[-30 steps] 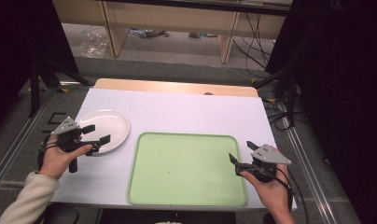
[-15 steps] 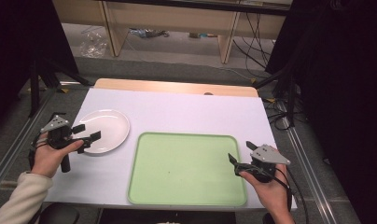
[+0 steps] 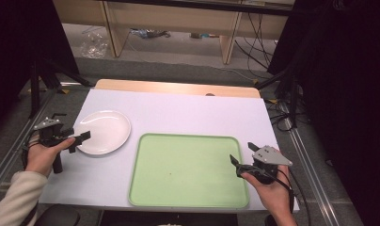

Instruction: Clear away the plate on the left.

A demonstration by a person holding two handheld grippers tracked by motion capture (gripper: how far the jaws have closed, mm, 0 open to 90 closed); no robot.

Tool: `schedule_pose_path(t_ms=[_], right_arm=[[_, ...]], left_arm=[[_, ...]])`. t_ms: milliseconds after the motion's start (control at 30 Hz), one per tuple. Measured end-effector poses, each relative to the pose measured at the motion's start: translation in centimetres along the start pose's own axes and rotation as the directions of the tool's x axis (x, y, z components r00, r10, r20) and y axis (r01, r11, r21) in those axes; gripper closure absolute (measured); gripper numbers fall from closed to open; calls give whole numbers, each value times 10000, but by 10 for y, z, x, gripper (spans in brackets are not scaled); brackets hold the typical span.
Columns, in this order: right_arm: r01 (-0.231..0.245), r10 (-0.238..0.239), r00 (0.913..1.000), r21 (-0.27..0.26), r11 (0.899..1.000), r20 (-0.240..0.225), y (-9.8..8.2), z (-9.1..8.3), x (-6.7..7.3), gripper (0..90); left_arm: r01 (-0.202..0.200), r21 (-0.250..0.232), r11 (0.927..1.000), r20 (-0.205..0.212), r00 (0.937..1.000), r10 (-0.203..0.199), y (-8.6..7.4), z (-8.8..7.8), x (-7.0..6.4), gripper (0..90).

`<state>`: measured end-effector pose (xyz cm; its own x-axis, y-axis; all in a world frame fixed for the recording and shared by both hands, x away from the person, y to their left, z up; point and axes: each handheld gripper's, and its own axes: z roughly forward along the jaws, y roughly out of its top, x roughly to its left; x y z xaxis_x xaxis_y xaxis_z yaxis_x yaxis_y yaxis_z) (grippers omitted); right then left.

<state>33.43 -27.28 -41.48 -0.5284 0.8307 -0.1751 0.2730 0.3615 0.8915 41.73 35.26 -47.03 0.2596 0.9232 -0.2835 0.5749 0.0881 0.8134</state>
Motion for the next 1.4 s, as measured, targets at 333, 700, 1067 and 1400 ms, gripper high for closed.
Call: schedule_pose_path(t_ms=[333, 700, 1067, 1400], right_arm=[[-3, 3, 10000, -59, 10000, 46, 0, 0, 0, 241], [29, -28, 10000, -46, 10000, 42, 0, 0, 1, 241], [33, -33, 10000, 17, 10000, -16, 1, -1, 0, 241], [16, -16, 10000, 11, 10000, -41, 1, -1, 1, 241]], left_arm=[[483, 661, 9966, -160, 9988, -474, -9, 8, 14, 209], [1234, 987, 9874, -210, 9923, -1219, -13, 13, 22, 254], [2010, 1247, 9716, -173, 9795, -2005, -16, 15, 30, 322], [3217, 1389, 9366, -430, 9468, -3188, -13, 16, 37, 485]])
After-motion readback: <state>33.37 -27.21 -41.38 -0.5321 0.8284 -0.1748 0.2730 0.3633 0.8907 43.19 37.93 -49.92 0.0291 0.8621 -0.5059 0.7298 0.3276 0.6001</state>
